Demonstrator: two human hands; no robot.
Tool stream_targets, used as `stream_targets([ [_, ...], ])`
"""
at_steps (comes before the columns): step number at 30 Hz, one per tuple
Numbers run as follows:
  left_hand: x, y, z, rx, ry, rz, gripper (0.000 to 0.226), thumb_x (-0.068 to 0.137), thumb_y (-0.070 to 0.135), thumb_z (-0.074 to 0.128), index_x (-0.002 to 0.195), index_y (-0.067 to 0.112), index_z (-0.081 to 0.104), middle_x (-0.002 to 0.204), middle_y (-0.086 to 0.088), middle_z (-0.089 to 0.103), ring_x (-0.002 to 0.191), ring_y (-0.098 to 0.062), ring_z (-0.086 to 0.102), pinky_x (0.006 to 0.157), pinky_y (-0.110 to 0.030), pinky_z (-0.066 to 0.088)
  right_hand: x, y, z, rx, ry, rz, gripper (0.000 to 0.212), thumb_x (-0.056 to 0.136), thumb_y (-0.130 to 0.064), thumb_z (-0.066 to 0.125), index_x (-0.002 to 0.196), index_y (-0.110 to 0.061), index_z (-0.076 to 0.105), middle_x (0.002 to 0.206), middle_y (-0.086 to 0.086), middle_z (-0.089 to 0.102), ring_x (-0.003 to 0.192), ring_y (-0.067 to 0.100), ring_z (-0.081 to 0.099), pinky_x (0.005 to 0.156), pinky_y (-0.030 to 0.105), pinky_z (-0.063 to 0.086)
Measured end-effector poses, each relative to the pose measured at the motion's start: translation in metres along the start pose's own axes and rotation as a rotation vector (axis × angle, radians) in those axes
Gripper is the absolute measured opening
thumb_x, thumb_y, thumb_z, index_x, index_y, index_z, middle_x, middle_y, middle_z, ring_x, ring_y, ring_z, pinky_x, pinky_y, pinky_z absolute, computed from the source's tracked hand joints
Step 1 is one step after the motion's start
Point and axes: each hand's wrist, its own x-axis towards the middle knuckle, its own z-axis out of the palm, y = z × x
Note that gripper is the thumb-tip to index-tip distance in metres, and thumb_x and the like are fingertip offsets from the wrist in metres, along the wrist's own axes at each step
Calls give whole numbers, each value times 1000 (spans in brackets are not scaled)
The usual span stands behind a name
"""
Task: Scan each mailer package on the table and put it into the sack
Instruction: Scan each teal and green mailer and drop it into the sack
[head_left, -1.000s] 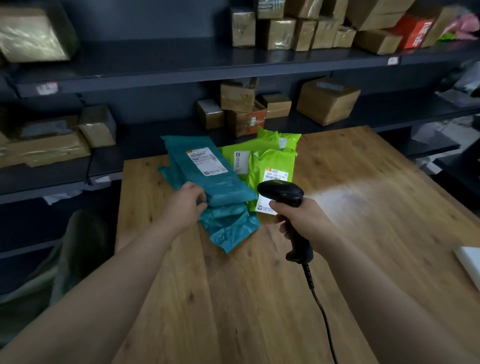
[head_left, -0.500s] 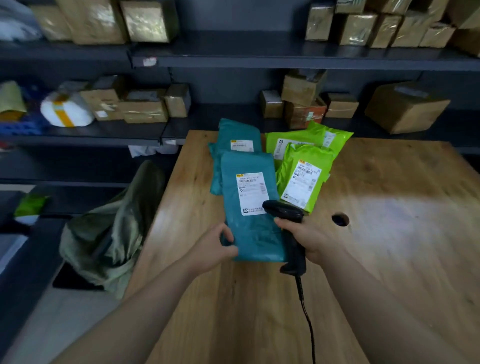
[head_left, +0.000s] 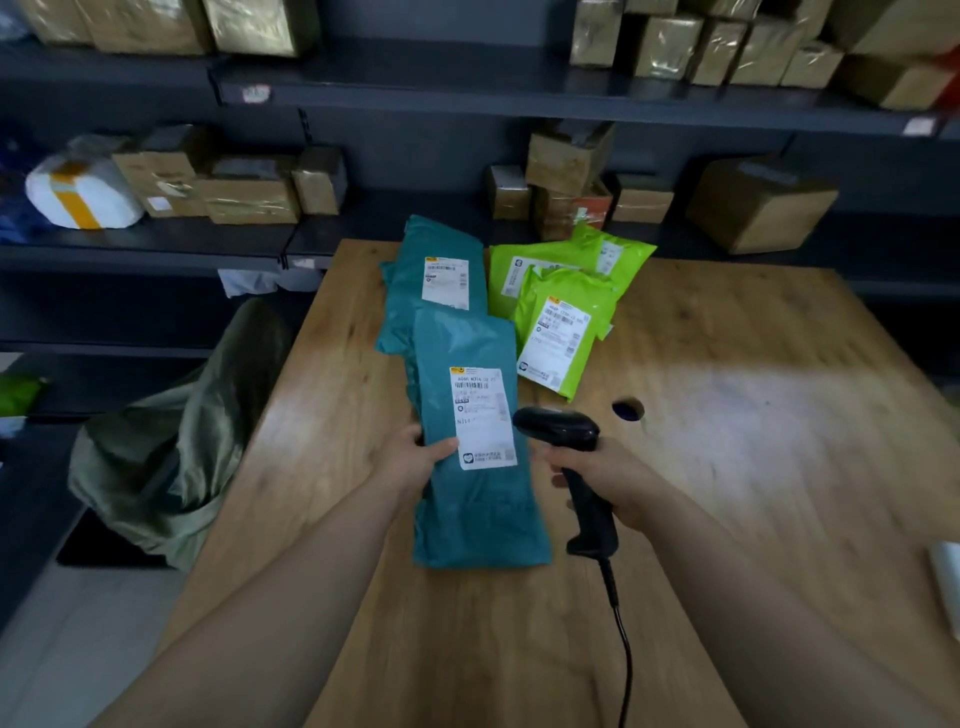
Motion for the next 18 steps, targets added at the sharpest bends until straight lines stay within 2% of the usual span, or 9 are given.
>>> stream_targets([
  [2,-5,2,6,-10,6,19,38,84,11,72,120,6,63,114,-8,69,98,-26,68,92,-44,54,-10,-7,-7,16,10,-26,18,89,-20,70,105,-13,65,92,11,65,81,27,64,67,37,52],
  [6,-11,-1,14,-19,24,71,35,86,9,69,120,6,62,116,-9,69,100,-26,67,92,-46,54,-27,-24,-16,-47,21,-84,19,88,-16,69,105,-9,66,81,14,65,55,22,57,55,33,46],
  [12,-16,-7,21,-72,21,109,27,85,10,71,110,16,63,114,-8,69,100,-27,68,92,-48,54,-43,-43,-17,-120,108,-115,18,86,-18,67,92,-1,65,68,11,63,45,18,53,46,25,42],
  [18,-20,-10,21,-84,1,127,26,86,11,70,111,15,63,115,-8,69,101,-27,68,92,-49,54,-55,-56,-15,-150,139,-134,15,84,-18,68,76,-7,61,62,9,60,43,18,52,45,25,41],
])
